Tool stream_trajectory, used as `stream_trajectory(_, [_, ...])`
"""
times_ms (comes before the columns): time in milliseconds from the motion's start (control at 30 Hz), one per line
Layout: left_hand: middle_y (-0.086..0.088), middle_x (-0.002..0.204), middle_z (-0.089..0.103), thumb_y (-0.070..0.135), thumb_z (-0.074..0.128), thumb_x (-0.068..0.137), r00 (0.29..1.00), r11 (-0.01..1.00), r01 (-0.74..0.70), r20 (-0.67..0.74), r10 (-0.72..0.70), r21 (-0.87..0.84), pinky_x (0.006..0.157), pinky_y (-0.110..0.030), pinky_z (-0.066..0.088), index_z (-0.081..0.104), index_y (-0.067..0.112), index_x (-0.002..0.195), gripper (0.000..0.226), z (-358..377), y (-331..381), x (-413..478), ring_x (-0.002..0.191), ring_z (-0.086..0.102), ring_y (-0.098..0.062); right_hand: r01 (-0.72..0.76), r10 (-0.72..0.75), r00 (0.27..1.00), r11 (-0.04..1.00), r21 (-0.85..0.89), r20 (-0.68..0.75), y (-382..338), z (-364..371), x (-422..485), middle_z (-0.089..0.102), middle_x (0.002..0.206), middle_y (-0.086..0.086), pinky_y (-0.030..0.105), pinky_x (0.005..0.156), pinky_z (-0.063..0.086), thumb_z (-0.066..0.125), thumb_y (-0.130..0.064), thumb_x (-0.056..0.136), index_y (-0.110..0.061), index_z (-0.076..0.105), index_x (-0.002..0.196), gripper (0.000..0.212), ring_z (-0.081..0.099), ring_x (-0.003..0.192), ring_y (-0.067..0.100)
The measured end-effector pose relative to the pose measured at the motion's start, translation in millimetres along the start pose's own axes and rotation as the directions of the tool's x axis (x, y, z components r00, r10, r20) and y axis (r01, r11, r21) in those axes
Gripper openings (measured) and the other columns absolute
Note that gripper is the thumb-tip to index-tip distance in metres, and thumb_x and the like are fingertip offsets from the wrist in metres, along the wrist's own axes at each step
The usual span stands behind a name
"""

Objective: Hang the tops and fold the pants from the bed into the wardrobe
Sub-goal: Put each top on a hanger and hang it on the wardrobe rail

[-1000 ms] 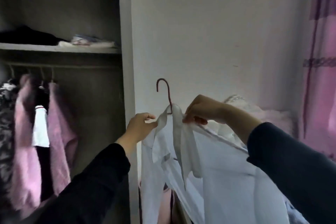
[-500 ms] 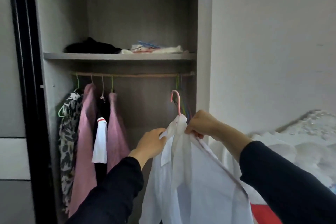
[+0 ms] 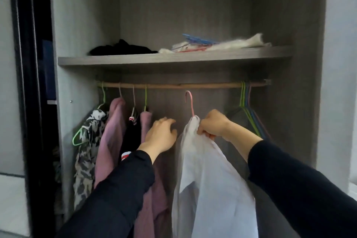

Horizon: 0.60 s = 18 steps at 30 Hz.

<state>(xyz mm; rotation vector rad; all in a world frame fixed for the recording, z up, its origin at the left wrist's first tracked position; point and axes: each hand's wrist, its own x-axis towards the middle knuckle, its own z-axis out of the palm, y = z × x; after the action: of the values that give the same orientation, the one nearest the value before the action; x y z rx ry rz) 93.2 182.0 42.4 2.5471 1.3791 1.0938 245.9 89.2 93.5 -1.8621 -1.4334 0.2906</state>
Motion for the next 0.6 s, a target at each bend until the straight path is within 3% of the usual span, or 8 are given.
stream_trajectory(100, [-0.01,0.153,0.034,0.027,0.049,0.096,0.998,0.999,0.0,-0.06,0.002,0.04,0.114,-0.034,0.024,0.045,0.019,0.141,0.046,-1,-24,42,0.142,0.027,-0.024,0.025,-0.025,0.999,0.999,0.022,-0.025,-10,15,48,0.062,0.061,0.007,0.025,0.056,0.053,0.068,-0.007,0.079,-0.003,0.064,0.069,0.011,0.059,0.052,0.016])
stream_trajectory(200, [-0.008,0.156,0.026,0.027,0.047,0.097,0.991,0.999,-0.017,-0.128,0.023,0.047,0.113,-0.039,0.026,0.038,0.018,0.146,0.05,-11,-46,84,0.144,0.022,-0.025,0.046,-0.042,0.997,0.997,0.066,-0.063,-24,28,90,0.062,0.061,0.007,0.023,0.052,0.051,0.068,-0.007,0.079,0.0,0.066,0.076,0.008,0.058,0.052,0.015])
stream_trajectory(333, [-0.013,0.15,0.035,0.021,0.043,0.097,0.973,0.997,-0.052,-0.224,0.063,0.052,0.106,-0.039,0.032,0.036,0.01,0.145,0.05,-26,-75,144,0.137,0.03,-0.031,0.058,-0.045,0.991,0.994,0.097,-0.129,-43,44,135,0.061,0.058,0.007,0.025,0.051,0.051,0.069,-0.007,0.077,-0.001,0.064,0.069,0.011,0.059,0.05,0.016])
stream_trajectory(433, [-0.012,0.153,0.031,0.02,0.043,0.096,0.972,0.996,-0.071,-0.22,0.08,0.047,0.105,-0.039,0.035,0.036,0.016,0.146,0.051,-31,-95,181,0.139,0.03,-0.03,0.044,-0.024,0.988,0.991,0.129,-0.154,-56,57,165,0.059,0.053,0.007,0.025,0.049,0.05,0.067,-0.004,0.078,-0.002,0.06,0.065,0.015,0.057,0.048,0.018])
stream_trajectory(600, [-0.004,0.157,0.026,0.021,0.04,0.098,0.963,0.983,-0.154,-0.208,0.172,0.099,0.118,-0.038,0.005,0.033,0.026,0.148,0.05,-25,-123,214,0.145,0.021,-0.023,0.004,0.021,0.987,0.988,0.153,-0.159,-65,88,197,0.057,0.057,0.009,0.021,0.041,0.044,0.066,-0.001,0.078,0.003,0.063,0.081,0.006,0.054,0.043,0.015])
